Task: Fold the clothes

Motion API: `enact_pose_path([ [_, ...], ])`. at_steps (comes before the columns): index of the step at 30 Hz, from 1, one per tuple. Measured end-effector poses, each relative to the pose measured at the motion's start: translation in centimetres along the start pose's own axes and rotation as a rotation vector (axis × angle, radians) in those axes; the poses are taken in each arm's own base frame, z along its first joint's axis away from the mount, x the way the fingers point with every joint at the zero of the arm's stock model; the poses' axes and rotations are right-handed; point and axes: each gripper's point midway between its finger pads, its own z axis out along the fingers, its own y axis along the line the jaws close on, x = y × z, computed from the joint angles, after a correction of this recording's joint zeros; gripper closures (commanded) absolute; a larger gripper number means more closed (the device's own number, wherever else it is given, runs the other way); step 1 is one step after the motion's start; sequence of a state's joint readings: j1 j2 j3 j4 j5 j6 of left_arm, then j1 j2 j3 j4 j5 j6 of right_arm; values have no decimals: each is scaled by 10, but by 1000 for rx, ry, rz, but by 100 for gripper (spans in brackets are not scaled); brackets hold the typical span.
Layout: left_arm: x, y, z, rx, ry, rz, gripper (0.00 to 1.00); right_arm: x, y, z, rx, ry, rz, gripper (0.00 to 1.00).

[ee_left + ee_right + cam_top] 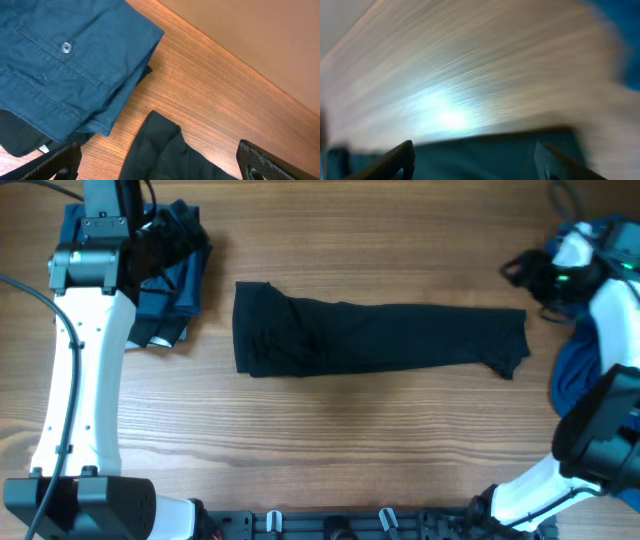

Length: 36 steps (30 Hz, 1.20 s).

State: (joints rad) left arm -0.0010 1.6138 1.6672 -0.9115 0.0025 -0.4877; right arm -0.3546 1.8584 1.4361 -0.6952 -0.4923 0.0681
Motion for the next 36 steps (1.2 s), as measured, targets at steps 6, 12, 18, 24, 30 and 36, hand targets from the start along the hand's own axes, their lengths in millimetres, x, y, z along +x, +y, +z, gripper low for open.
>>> enact_pose_path([
  [6,0,0,0,4,3,-2,0,79,159,53,-193,189,-550,15],
  [12,0,0,0,4,3,-2,0,157,243,73,-210,273,-907,25],
  [18,0,0,0,4,3,-2,0,204,250,99,-144,359,-1129,29],
  [24,0,0,0,4,3,-2,0,237,253,112,-144,423,-1302,32],
  [30,0,0,0,4,3,-2,0,243,260,113,-158,416,-1357,38],
  [36,0,0,0,4,3,-2,0,248,259,110,-173,443,-1353,40],
])
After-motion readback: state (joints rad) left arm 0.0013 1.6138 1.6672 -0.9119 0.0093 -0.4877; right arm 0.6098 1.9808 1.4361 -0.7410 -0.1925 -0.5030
